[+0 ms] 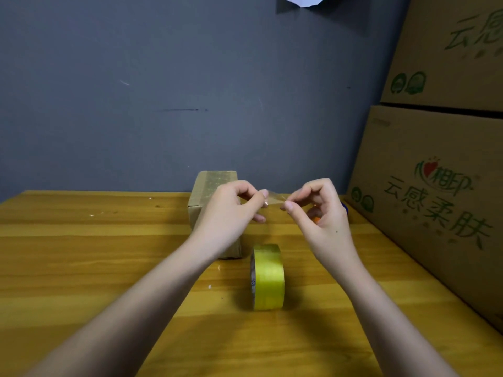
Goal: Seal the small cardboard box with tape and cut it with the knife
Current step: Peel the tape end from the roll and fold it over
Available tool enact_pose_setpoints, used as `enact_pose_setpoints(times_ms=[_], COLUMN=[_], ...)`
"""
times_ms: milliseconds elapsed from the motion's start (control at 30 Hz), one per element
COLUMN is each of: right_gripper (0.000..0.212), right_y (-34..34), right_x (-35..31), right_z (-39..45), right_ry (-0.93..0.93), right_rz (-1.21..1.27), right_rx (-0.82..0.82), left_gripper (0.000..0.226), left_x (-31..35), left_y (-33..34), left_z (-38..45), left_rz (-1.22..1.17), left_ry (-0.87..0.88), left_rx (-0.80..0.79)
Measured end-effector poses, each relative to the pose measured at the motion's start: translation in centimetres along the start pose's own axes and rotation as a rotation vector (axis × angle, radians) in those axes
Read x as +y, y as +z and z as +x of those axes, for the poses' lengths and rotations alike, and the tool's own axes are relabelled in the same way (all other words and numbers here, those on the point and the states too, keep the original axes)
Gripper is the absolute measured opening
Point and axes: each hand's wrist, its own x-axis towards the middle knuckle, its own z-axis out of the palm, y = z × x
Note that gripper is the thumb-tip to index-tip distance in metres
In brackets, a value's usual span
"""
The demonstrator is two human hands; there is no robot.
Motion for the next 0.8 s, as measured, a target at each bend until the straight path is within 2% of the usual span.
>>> enact_pose_setpoints(times_ms=[200,400,567,800], right_gripper=[0.017,0.011,0.009,0.005], right_y=[0.1,0.4,0.5,-0.1], right_x=[0.0,0.1,0.0,0.1], right_z=[-0.3,-0.6,-0.8,-0.9], right_ry=[0.014,0.058,0.034,-0.047], right_rz=[0.021,0.080,0.063,-0.032], right_rx=[-0.013,0.015,0.040,-0.051], left_gripper=[0.029,0.026,0.025,0.024], left_x=[-0.2,-0.3,0.2,0.9], left_y=[0.2,0.3,0.3,0.3], left_z=[0.1,0.2,0.0,-0.4], left_rz=[0.032,0.042,-0.011,-0.103], left_ry=[-0.068,-0.011,-0.029,-0.054], left_rx=[0.004,0.014,0.021,0.032])
